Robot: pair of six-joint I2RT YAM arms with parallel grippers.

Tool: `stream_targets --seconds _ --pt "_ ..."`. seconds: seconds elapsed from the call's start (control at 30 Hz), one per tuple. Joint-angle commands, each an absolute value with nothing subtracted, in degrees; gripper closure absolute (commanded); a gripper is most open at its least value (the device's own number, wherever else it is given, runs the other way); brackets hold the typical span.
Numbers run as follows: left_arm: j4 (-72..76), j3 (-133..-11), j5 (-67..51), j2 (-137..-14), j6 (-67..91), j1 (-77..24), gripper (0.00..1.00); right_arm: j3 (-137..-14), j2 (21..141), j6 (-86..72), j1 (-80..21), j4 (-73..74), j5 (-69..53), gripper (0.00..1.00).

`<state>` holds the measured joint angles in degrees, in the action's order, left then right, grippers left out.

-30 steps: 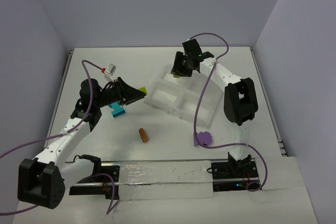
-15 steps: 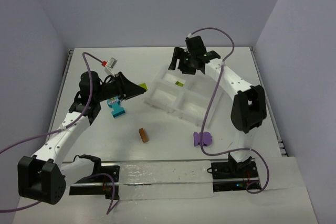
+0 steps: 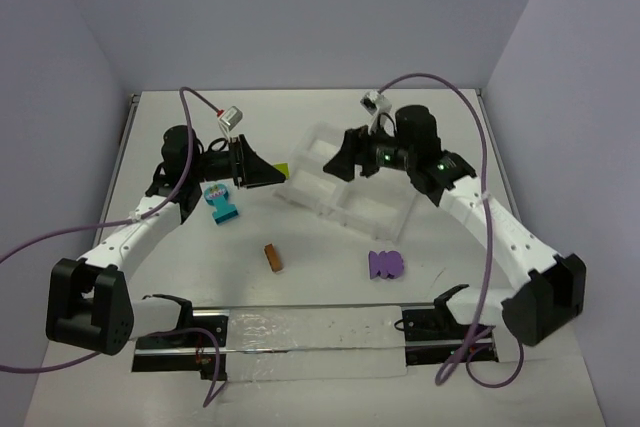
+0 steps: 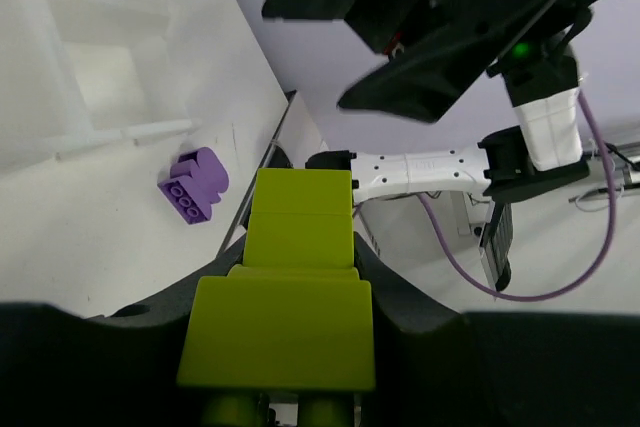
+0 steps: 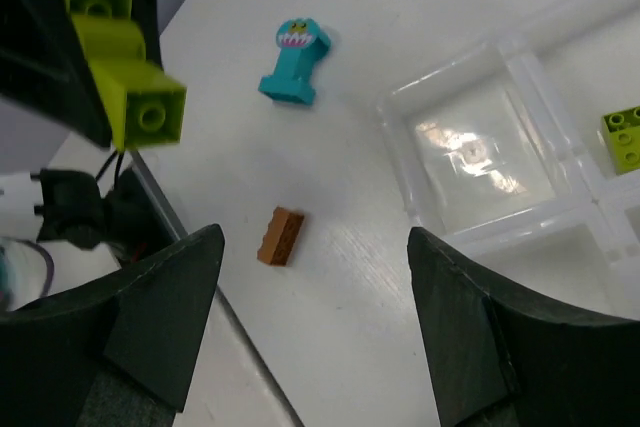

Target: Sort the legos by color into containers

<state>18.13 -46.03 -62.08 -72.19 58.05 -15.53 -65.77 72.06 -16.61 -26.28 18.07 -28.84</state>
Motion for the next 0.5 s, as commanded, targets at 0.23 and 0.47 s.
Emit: stream_targets --seconds 0.23,0.47 --pt "16.2 -52.7 -69.1 -74.2 56.8 -15.5 1.0 -54.6 61.3 22.3 -36.1 -1.0 -28.2 0.19" --pt "13.4 -52.7 -68.9 -73.2 55.7 -15.6 1.0 -58.9 65.8 26.7 -39.1 -4.3 -31.2 0.2"
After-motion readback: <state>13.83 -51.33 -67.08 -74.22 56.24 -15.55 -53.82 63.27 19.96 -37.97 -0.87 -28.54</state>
